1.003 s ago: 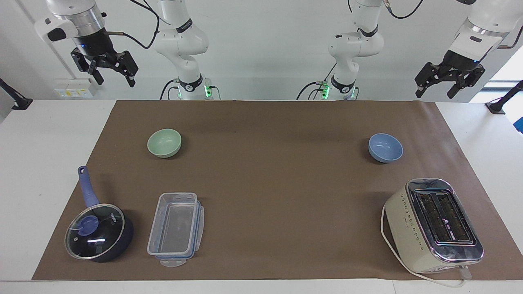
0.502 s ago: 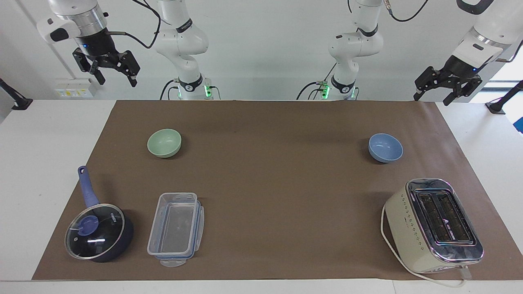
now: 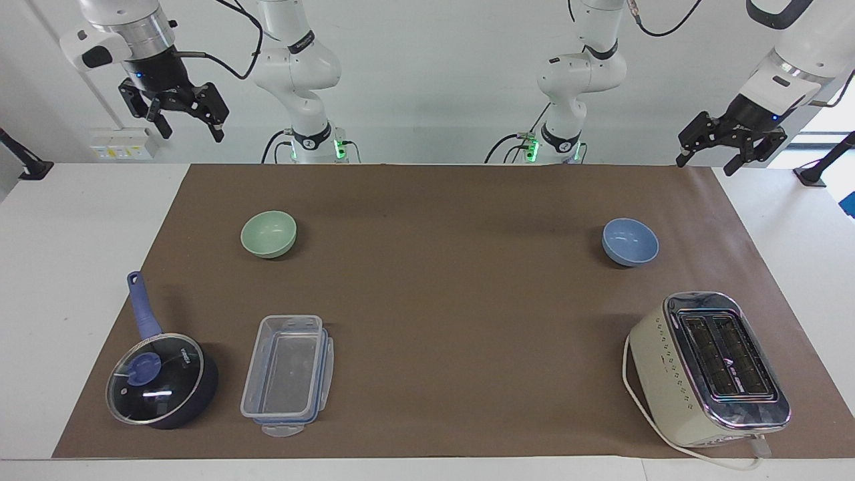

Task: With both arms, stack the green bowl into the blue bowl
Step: 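Reach the left gripper to the blue bowl while the right gripper approaches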

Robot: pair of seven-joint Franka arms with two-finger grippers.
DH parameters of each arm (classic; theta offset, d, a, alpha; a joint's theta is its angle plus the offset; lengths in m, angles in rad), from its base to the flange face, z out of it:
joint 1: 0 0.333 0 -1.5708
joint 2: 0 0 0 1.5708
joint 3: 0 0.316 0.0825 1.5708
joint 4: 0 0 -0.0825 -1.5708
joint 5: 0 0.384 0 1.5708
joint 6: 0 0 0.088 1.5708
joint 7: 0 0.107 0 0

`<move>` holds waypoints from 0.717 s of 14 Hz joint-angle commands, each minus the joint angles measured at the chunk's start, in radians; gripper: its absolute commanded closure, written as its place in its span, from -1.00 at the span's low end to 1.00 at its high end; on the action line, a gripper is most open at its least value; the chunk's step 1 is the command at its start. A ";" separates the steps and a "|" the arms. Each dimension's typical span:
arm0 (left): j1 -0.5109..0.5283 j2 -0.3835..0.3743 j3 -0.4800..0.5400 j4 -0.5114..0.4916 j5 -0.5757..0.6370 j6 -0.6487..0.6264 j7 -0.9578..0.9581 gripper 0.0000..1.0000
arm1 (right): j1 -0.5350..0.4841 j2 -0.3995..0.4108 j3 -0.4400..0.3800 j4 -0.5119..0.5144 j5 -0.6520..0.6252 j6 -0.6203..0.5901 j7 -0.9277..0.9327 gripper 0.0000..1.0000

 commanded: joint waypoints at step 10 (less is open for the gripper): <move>0.090 0.131 -0.004 -0.321 -0.057 0.460 0.168 -1.00 | -0.007 -0.035 0.004 -0.143 0.010 0.079 -0.028 -1.00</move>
